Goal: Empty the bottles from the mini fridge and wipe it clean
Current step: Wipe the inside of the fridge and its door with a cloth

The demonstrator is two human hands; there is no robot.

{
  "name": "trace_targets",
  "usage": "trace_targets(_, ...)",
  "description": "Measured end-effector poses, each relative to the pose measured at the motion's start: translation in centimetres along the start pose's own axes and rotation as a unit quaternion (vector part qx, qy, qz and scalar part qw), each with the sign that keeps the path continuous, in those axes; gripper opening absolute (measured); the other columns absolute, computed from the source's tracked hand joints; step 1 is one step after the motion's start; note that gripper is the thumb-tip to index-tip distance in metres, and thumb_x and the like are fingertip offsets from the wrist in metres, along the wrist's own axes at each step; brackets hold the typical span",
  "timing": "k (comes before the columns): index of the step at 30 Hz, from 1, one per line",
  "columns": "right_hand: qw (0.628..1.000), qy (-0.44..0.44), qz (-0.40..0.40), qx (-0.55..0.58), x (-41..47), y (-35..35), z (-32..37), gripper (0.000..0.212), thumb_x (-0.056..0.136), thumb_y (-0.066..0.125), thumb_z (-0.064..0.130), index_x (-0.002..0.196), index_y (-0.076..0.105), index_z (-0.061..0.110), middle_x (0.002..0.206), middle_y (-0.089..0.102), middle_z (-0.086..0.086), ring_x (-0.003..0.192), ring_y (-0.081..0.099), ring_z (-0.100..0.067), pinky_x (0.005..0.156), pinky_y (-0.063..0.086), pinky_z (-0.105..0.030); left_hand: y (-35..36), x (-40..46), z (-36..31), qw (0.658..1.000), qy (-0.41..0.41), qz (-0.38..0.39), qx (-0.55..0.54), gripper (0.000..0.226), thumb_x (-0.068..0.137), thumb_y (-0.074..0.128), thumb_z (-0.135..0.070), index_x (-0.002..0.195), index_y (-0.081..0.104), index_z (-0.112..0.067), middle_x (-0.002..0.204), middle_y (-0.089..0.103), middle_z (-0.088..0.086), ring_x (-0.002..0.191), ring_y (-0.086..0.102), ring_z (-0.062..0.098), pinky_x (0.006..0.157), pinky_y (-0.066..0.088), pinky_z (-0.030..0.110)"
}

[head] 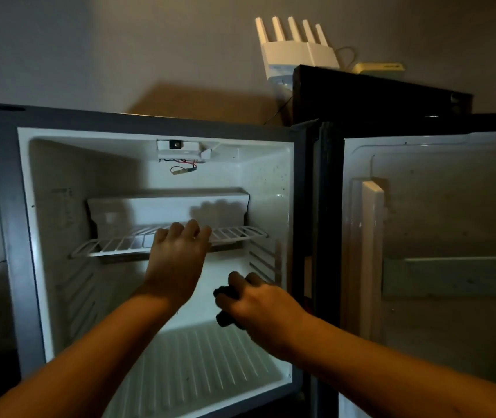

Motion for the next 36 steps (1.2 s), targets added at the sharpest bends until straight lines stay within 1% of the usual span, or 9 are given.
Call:
trace_targets(5,0.998,-0.048,0.008,-0.04,0.2,1.0,0.3,0.044,0.087,0.067,0.016,0.127,0.049,0.014,0.13,0.046,-0.017,0.112,0.053,-0.036,0.081,0.055,-0.047,0.8,0.2,0.8,0.999,0.022,-0.013,-0.021,0.027,0.092,0.057,-0.027,0.112,0.051,-0.011,0.089,0.058,0.015,0.068,0.058,0.035,0.061,0.048,0.041)
trace_targets(9,0.999,-0.035,-0.026,-0.026,0.5,1.6,0.1,0.037,0.082,0.071,0.015,0.115,0.057,0.015,0.119,0.053,-0.013,0.098,0.059,-0.029,0.071,0.058,-0.04,0.4,0.5,1.1,0.997,0.032,-0.011,-0.076,0.014,0.093,0.052,-0.026,0.099,0.054,-0.014,0.076,0.056,0.009,0.058,0.056,0.029,0.058,0.044,0.037)
trace_targets(15,0.996,-0.011,-0.076,-0.041,1.7,1.1,-1.2,0.041,0.064,0.083,0.014,0.1,0.065,0.016,0.105,0.061,-0.01,0.082,0.062,-0.026,0.056,0.055,-0.031,-0.5,1.1,1.1,0.99,0.01,-0.01,-0.137,0.012,0.091,0.061,-0.019,0.083,0.064,-0.011,0.071,0.057,0.007,0.059,0.056,0.028,0.054,0.047,0.036)
trace_targets(19,0.993,-0.015,-0.1,-0.053,2.6,1.1,-2.3,0.037,0.063,0.08,0.004,0.093,0.061,0.011,0.099,0.057,-0.012,0.078,0.058,-0.029,0.057,0.054,-0.035,-1.5,1.9,1.1,0.988,0.007,-0.04,-0.152,0.01,0.089,0.064,-0.015,0.083,0.066,-0.007,0.072,0.059,0.01,0.061,0.056,0.027,0.055,0.039,0.029)
trace_targets(23,0.989,-0.033,-0.127,-0.072,2.7,1.0,-2.4,0.029,0.066,0.076,0.003,0.089,0.06,0.011,0.096,0.057,-0.011,0.076,0.057,-0.027,0.058,0.05,-0.031,-2.4,3.4,1.9,0.982,-0.02,-0.065,-0.174,0.015,0.093,0.059,-0.017,0.086,0.067,-0.006,0.076,0.06,0.012,0.065,0.055,0.028,0.059,0.033,0.028)
trace_targets(25,0.987,-0.043,-0.123,-0.094,3.0,1.4,-2.4,0.028,0.067,0.078,0.006,0.09,0.062,0.012,0.096,0.058,-0.009,0.077,0.057,-0.025,0.062,0.051,-0.031,-2.5,3.7,2.1,0.979,-0.031,-0.068,-0.187,0.017,0.094,0.058,-0.018,0.087,0.067,-0.005,0.077,0.06,0.013,0.067,0.055,0.029,0.06,0.033,0.028)
trace_targets(30,0.982,-0.012,-0.067,-0.178,5.6,1.9,-3.4,0.044,0.052,0.09,0.02,0.089,0.067,0.015,0.103,0.063,-0.011,0.081,0.062,-0.029,0.065,0.055,-0.035,-2.5,3.5,2.2,0.974,-0.048,-0.072,-0.211,0.018,0.095,0.056,-0.02,0.09,0.067,-0.007,0.08,0.06,0.011,0.071,0.056,0.03,0.06,0.041,0.031)
trace_targets(33,0.97,0.0,-0.065,-0.233,7.5,1.5,-4.2,0.036,0.06,0.087,0.021,0.092,0.07,0.016,0.107,0.065,-0.012,0.086,0.064,-0.032,0.074,0.056,-0.041,-2.8,3.9,2.5,0.966,-0.072,-0.089,-0.23,0.018,0.096,0.056,-0.019,0.09,0.067,-0.007,0.08,0.059,0.011,0.071,0.056,0.03,0.061,0.041,0.033)
trace_targets(36,0.956,0.08,-0.009,-0.281,9.4,1.9,-5.9,0.03,0.064,0.086,0.025,0.091,0.075,0.021,0.108,0.068,-0.013,0.092,0.066,-0.035,0.076,0.058,-0.044,-2.7,4.0,2.6,0.965,-0.076,-0.099,-0.23,0.018,0.096,0.056,-0.018,0.087,0.067,-0.007,0.078,0.059,0.012,0.07,0.055,0.031,0.06,0.038,0.031)
Point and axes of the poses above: each hand's wrist, its own x-axis towards the middle knuckle, its own y-axis out of the palm, z = x × y, the point moved 2 cm from there along x, towards the middle knuckle
